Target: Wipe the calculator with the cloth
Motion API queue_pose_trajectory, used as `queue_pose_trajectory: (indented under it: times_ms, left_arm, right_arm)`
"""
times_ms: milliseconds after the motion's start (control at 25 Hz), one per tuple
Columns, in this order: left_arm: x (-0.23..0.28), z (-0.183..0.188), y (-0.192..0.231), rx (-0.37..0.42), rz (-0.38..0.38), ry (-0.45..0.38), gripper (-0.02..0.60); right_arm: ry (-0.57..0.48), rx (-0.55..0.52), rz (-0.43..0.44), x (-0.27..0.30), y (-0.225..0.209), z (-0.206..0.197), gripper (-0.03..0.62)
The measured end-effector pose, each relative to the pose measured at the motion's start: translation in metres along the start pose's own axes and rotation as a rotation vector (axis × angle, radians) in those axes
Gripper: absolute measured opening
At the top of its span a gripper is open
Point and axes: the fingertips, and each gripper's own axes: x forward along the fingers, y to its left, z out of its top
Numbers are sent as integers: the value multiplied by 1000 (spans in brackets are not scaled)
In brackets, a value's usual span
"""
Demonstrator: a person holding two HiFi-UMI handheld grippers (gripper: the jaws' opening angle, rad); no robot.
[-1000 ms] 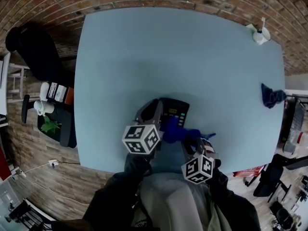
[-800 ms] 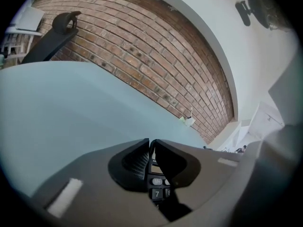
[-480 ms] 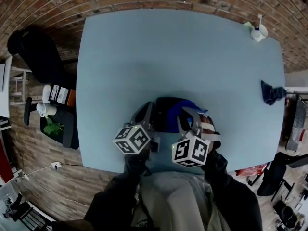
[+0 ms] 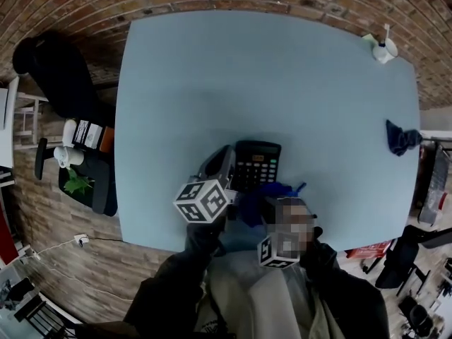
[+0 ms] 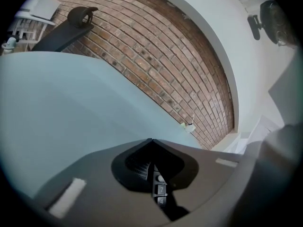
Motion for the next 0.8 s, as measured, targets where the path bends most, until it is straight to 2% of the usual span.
queue_pose_trajectory:
  times_ms: [80,160,280,360,440,600,680,800]
  left_arm:
    - [0,1,0,-3,-11,0,6]
    - [0,2,0,-2,-17,-2,6]
    - [-1,0,-1,6,-15,-3,6]
    - [-1,-1,-1,13,-14,-2,6]
    - [-1,-1,-2,20,-12,-3,6]
    - [-1,1,-2,14,1,-11,6]
    - [-2,3,0,-5,6,-22,6]
    - [-2,4,1,7,14,-26,6]
  right_arm:
    - [-32,110,-44,-14,-22,-11,60]
    - [-60,181,-156,-24,-65,-11,60]
    - [-72,226,-276,-20,-124,1,60]
    - [-72,228,-305,-6,-149,17,60]
    - [-55,190,-289,14,-154,35,60]
    - [-5,45,-258,36,-126,54,60]
    - [-9,25,-240,31,-109,53,60]
    - [-30,38,-147,20,-71,42,60]
